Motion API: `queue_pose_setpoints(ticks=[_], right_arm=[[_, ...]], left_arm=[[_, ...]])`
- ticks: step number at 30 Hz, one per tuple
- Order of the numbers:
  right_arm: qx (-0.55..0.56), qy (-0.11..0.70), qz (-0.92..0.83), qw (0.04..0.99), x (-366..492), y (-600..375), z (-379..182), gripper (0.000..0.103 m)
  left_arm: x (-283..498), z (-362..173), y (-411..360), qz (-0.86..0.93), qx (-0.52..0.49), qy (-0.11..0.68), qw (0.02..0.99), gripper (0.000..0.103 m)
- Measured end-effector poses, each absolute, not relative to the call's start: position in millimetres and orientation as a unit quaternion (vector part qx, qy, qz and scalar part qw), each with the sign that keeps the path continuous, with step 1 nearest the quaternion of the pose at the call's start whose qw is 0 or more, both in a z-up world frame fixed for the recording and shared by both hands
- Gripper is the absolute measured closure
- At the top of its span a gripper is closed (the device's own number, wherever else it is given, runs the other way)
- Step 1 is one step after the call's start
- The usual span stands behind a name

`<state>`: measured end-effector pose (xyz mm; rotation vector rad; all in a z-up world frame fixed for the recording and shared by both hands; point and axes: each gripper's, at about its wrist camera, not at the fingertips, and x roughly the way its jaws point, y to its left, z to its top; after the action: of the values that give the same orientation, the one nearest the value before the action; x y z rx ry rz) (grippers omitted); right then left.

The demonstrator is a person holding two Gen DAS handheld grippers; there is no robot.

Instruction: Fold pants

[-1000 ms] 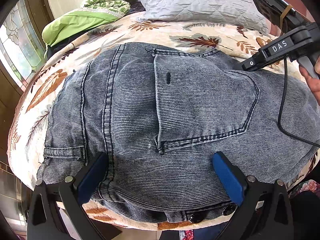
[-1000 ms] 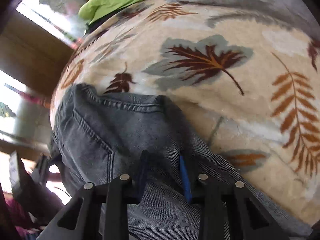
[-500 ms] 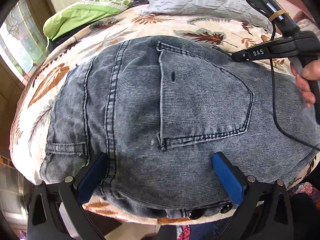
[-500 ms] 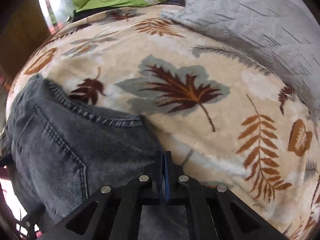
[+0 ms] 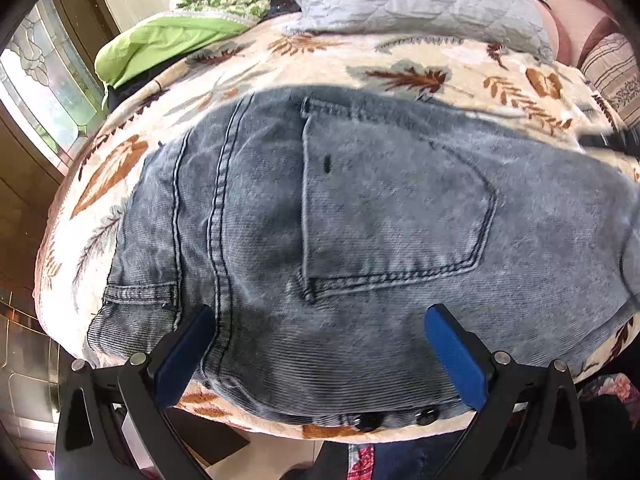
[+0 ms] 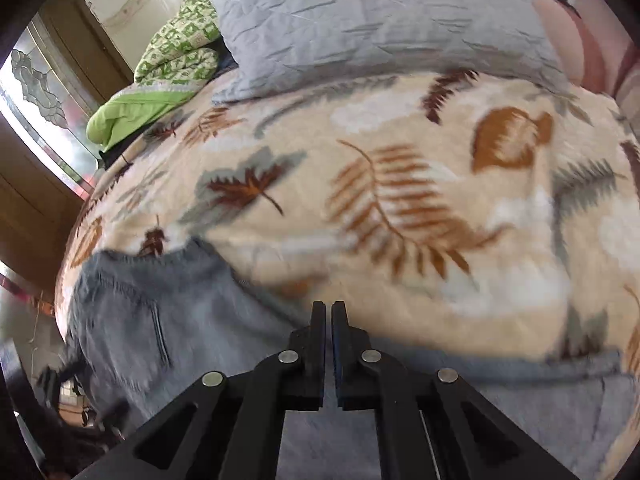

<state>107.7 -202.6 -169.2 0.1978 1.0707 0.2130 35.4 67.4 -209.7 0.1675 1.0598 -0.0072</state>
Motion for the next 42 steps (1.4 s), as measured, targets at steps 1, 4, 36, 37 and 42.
queue_pose_setpoints(ticks=[1, 4, 36, 37, 42], right_arm=[[0.090, 0.507, 0.096, 0.852, 96, -209, -170, 0.098], [0.082, 0.507, 0.074, 0.855, 71, -228, -178, 0.098], [0.223, 0.482, 0.017, 0.847, 32, -367, -220, 0.098], [0.223, 0.481, 0.018, 0.848, 35, -368, -221, 0.098], [0.241, 0.481, 0.019, 0.843, 44, -372, -221, 0.098]], left_arm=[[34, -207, 65, -0.016, 0.075, 0.503, 0.861, 0.000], [31, -209, 53, -0.032, 0.080, 0.511, 0.855, 0.000], [36, -226, -75, -0.119, 0.135, 0.557, 0.811, 0.000], [36, -226, -74, -0.120, 0.130, 0.556, 0.812, 0.000], [36, -222, -76, -0.120, 0.133, 0.571, 0.801, 0.000]])
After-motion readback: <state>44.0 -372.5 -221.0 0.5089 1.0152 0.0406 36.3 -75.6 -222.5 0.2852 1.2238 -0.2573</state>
